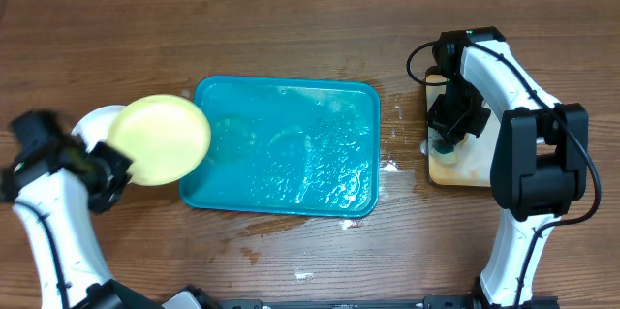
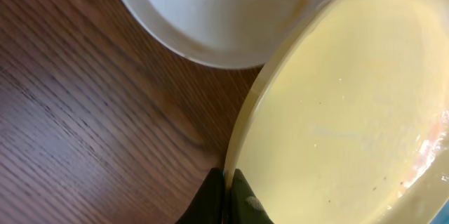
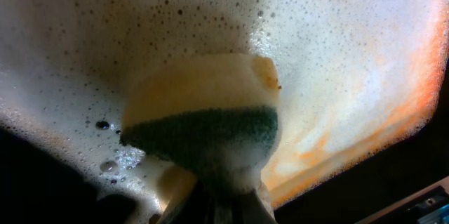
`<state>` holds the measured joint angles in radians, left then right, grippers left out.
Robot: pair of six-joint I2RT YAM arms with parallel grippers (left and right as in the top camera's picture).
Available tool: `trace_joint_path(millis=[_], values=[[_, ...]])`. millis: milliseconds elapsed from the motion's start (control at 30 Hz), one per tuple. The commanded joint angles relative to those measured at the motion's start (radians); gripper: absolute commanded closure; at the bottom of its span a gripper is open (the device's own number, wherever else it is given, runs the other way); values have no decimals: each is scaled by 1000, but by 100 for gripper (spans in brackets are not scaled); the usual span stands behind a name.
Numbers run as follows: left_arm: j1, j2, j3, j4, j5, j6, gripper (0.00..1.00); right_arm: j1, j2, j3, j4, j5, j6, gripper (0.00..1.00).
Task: Clean dirty plates on tray and stack at the side
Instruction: 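Lower the yellow plate onto the white plate stack and release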
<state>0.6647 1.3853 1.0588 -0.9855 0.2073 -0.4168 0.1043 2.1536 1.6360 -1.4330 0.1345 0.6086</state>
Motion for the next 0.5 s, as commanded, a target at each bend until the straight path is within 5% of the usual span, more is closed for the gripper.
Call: trace_joint_path(millis=[0,233,467], values=[[114,-29,-38,61,186,35,95,-6,-10,-2,-8,-5,-12,96],[312,25,-113,196,210,-19,96,-6,-10,-2,-16,-5,-16,96],[369,198,-143,326,275,-25,96,-6,-10,-2,-31,-1,-39,96]])
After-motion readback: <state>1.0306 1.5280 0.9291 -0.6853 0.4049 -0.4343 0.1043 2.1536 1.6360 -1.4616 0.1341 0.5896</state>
